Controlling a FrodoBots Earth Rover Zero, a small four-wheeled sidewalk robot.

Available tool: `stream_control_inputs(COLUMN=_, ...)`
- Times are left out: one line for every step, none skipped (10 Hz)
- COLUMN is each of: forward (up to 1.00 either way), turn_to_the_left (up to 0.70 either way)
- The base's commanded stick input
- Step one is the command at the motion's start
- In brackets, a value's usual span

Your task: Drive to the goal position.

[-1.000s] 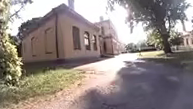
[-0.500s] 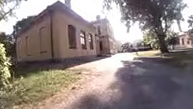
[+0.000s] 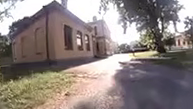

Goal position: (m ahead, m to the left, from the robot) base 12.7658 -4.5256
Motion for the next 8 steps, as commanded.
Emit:
stream_control_inputs(forward=0.60, turn_to_the_left=-0.15)
stream_control_inputs(forward=0.60, turn_to_the_left=-0.15)
stream_control_inputs(forward=0.60, turn_to_the_left=-0.15)
stream_control_inputs(forward=0.60, turn_to_the_left=-0.15)
stream_control_inputs(forward=0.60, turn_to_the_left=-0.15)
stream_control_inputs(forward=0.60, turn_to_the_left=-0.15)
stream_control_inputs(forward=0.60, turn_to_the_left=-0.15)
stream_control_inputs(forward=0.60, turn_to_the_left=-0.15)
